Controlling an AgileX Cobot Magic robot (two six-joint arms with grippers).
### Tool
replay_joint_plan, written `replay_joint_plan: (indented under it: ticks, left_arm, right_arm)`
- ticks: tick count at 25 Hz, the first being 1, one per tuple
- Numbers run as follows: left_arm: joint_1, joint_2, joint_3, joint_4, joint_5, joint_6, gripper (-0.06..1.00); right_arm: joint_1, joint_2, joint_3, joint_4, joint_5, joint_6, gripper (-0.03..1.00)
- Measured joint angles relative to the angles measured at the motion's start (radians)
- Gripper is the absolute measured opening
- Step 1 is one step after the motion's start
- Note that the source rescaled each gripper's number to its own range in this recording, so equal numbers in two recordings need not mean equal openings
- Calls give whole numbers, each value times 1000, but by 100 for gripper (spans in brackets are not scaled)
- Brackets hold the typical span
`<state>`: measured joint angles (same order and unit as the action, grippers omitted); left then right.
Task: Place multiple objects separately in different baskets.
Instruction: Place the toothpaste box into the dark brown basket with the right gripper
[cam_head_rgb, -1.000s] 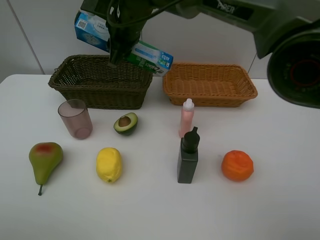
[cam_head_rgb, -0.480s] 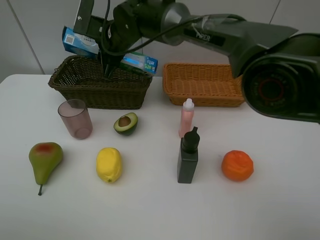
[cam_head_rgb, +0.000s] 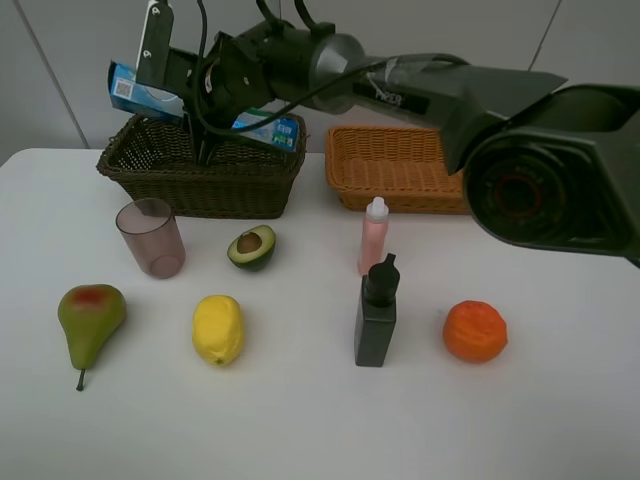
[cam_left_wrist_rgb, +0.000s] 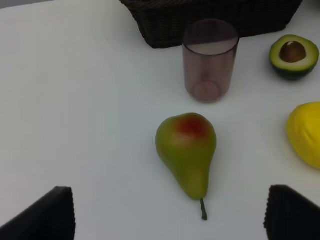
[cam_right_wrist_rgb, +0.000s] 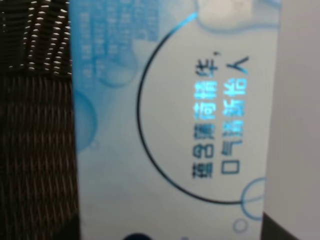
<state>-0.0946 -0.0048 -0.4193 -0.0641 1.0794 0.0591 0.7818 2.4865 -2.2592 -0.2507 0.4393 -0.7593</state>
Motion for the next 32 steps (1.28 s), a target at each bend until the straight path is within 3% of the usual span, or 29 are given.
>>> replay_joint_plan:
  ticks: [17,19,22,24,32]
  left_arm:
    - [0,0,0,0,0,0,100]
    - [0,0,0,0,0,0,100]
    - [0,0,0,0,0,0,100]
    - [0,0,0,0,0,0,100]
    - [0,0,0,0,0,0,100]
  right_arm:
    - [0,12,0,34,-35,0,16]
    - [0,13,0,34,-35,0,24]
    - [0,12,-1,34,-62,0,48]
    - [0,11,-1,34,-76,0,58]
    - [-2,11,-1,34,-79,0,63]
